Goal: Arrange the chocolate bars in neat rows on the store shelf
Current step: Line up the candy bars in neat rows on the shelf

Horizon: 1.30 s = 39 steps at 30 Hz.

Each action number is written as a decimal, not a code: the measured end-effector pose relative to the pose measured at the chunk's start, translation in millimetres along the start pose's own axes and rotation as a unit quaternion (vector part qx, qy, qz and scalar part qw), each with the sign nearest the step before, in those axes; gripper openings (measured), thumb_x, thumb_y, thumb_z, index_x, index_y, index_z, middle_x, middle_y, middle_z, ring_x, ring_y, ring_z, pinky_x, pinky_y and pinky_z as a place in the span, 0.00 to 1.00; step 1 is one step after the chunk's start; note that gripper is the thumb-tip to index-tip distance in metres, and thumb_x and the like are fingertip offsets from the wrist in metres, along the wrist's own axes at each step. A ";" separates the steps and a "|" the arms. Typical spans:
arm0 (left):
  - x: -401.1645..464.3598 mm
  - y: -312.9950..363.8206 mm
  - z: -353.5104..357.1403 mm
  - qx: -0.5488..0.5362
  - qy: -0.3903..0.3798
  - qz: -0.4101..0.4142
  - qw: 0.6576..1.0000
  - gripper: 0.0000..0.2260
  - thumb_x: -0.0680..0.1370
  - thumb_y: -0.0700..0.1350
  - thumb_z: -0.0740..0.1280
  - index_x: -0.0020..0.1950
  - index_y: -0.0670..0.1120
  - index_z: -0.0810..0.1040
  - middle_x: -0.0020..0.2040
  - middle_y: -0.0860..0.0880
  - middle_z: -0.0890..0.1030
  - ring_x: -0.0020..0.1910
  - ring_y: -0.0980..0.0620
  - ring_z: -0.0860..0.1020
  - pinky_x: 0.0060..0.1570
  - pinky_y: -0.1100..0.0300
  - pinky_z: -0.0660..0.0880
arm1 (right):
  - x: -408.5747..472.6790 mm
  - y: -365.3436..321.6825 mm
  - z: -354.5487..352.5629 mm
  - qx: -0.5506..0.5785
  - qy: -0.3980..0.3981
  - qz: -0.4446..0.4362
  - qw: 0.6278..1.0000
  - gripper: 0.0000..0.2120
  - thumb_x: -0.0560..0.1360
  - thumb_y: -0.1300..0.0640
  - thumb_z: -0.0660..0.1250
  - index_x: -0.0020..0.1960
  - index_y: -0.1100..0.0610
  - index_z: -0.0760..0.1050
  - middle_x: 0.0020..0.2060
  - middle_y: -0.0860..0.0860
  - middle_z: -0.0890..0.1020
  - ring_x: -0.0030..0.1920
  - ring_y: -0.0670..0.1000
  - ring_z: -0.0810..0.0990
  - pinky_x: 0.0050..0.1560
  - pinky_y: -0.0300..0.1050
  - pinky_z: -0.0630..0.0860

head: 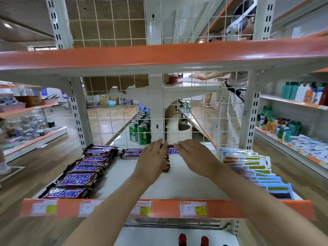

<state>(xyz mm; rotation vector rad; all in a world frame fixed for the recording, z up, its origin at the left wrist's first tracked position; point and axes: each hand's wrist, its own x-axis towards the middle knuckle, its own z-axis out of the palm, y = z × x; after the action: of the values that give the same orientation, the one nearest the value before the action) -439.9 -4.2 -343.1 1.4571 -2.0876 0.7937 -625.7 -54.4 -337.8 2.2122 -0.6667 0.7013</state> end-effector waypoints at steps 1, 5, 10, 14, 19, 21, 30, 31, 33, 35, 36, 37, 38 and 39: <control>-2.1 -1.0 -2.2 -0.005 0.015 0.011 1.000 0.36 0.55 0.49 0.82 0.58 0.43 0.70 0.51 0.44 0.81 0.48 0.45 0.82 0.40 0.55 0.79 | 1.8 -4.3 -3.2 -0.002 0.012 -0.021 1.000 0.22 0.61 0.63 0.77 0.55 0.62 0.80 0.47 0.54 0.83 0.45 0.53 0.82 0.49 0.44 0.78; -12.0 -6.7 -10.5 -0.011 0.056 0.035 0.998 0.30 0.58 0.44 0.81 0.55 0.43 0.72 0.45 0.46 0.82 0.42 0.46 0.82 0.39 0.58 0.78 | 11.7 -21.5 -17.0 0.010 0.044 -0.047 0.998 0.15 0.73 0.63 0.59 0.55 0.62 0.80 0.47 0.55 0.82 0.45 0.54 0.81 0.51 0.46 0.78; -19.5 -17.5 -25.1 0.019 0.076 0.015 0.997 0.20 0.58 0.40 0.82 0.47 0.41 0.82 0.41 0.47 0.82 0.38 0.46 0.81 0.37 0.59 0.76 | 23.5 -37.2 -33.6 -0.013 0.050 -0.036 0.998 0.17 0.73 0.62 0.56 0.55 0.61 0.80 0.46 0.54 0.82 0.46 0.53 0.81 0.57 0.49 0.76; -28.5 -28.1 -39.2 0.034 0.077 -0.003 0.996 0.19 0.58 0.40 0.81 0.47 0.40 0.81 0.41 0.45 0.82 0.37 0.44 0.80 0.36 0.58 0.77 | 28.8 -41.0 -48.3 0.012 0.024 0.042 0.999 0.20 0.73 0.48 0.61 0.56 0.60 0.79 0.49 0.53 0.83 0.51 0.53 0.82 0.60 0.49 0.74; -51.5 -46.9 -50.0 0.046 0.065 -0.019 0.997 0.19 0.60 0.41 0.81 0.47 0.38 0.82 0.41 0.42 0.82 0.37 0.42 0.81 0.36 0.54 0.78 | 35.1 -53.4 -73.0 0.368 -0.021 0.323 0.872 0.24 0.78 0.42 0.56 0.68 0.56 0.70 0.61 0.51 0.76 0.61 0.50 0.73 0.65 0.47 0.68; -57.7 -54.8 -51.2 0.064 0.060 -0.015 0.996 0.18 0.62 0.42 0.80 0.48 0.38 0.82 0.42 0.43 0.82 0.38 0.42 0.81 0.37 0.54 0.78 | 44.4 -60.3 -76.6 0.480 -0.005 0.403 0.779 0.23 0.78 0.42 0.57 0.62 0.57 0.73 0.53 0.51 0.77 0.57 0.51 0.76 0.63 0.51 0.71; -70.2 -58.8 -59.0 0.081 0.061 -0.001 0.995 0.19 0.59 0.43 0.81 0.46 0.40 0.82 0.39 0.44 0.82 0.37 0.44 0.81 0.36 0.55 0.78 | 57.6 -88.1 -71.9 0.513 -0.174 0.349 0.765 0.15 0.78 0.52 0.63 0.53 0.64 0.78 0.34 0.48 0.80 0.37 0.47 0.76 0.39 0.37 0.69; -71.9 -59.7 -58.7 0.070 0.058 -0.004 0.996 0.19 0.60 0.43 0.81 0.47 0.39 0.82 0.40 0.43 0.82 0.38 0.43 0.81 0.36 0.54 0.78 | 57.0 -88.8 -69.5 0.519 -0.170 0.354 0.759 0.15 0.78 0.53 0.64 0.53 0.64 0.78 0.33 0.47 0.80 0.35 0.44 0.77 0.41 0.37 0.69; -75.8 -58.2 -60.2 0.011 0.051 -0.034 0.998 0.19 0.66 0.44 0.77 0.54 0.38 0.80 0.47 0.41 0.81 0.46 0.40 0.81 0.43 0.50 0.78 | 56.3 -89.5 -67.6 0.536 -0.154 0.367 0.744 0.14 0.78 0.54 0.64 0.53 0.65 0.78 0.35 0.48 0.80 0.35 0.42 0.78 0.42 0.34 0.71; -78.6 -56.4 -62.7 -0.069 0.010 -0.120 0.990 0.23 0.75 0.48 0.69 0.66 0.39 0.72 0.60 0.42 0.76 0.60 0.41 0.74 0.56 0.50 0.72 | 55.8 -90.7 -66.5 0.566 -0.136 0.382 0.718 0.13 0.78 0.56 0.64 0.54 0.65 0.78 0.36 0.50 0.80 0.36 0.42 0.79 0.43 0.31 0.73; -79.8 -58.2 -61.7 -0.111 -0.006 -0.174 0.979 0.24 0.77 0.51 0.66 0.69 0.41 0.69 0.63 0.44 0.73 0.63 0.43 0.71 0.59 0.51 0.70 | 55.9 -90.8 -65.2 0.578 -0.130 0.391 0.705 0.13 0.77 0.56 0.65 0.54 0.65 0.78 0.36 0.49 0.80 0.37 0.43 0.80 0.44 0.32 0.74; -81.1 -61.5 -59.5 -0.145 -0.013 -0.216 0.966 0.25 0.77 0.54 0.65 0.69 0.42 0.69 0.63 0.45 0.73 0.62 0.44 0.71 0.58 0.52 0.70 | 55.3 -89.8 -63.2 0.585 -0.126 0.401 0.694 0.12 0.77 0.56 0.65 0.54 0.65 0.78 0.36 0.49 0.80 0.37 0.43 0.80 0.47 0.34 0.75; -82.4 -64.5 -57.8 -0.176 -0.015 -0.246 0.953 0.24 0.77 0.55 0.64 0.67 0.42 0.70 0.61 0.45 0.74 0.60 0.43 0.72 0.55 0.51 0.71 | 54.6 -88.7 -61.7 0.591 -0.122 0.411 0.683 0.12 0.77 0.56 0.65 0.53 0.64 0.78 0.37 0.50 0.81 0.37 0.43 0.81 0.48 0.35 0.76; -83.1 -66.9 -56.8 -0.203 -0.012 -0.270 0.941 0.22 0.77 0.56 0.64 0.64 0.41 0.72 0.58 0.44 0.76 0.57 0.43 0.74 0.52 0.51 0.72 | 53.6 -87.5 -61.2 0.597 -0.116 0.421 0.673 0.10 0.77 0.57 0.65 0.52 0.62 0.79 0.39 0.52 0.81 0.39 0.45 0.82 0.51 0.38 0.77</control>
<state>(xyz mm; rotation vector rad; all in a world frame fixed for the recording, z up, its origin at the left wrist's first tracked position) -346.8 72.8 -344.6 1.6732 -1.6045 0.1212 -548.8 31.8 -307.4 3.1284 -1.8206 1.7019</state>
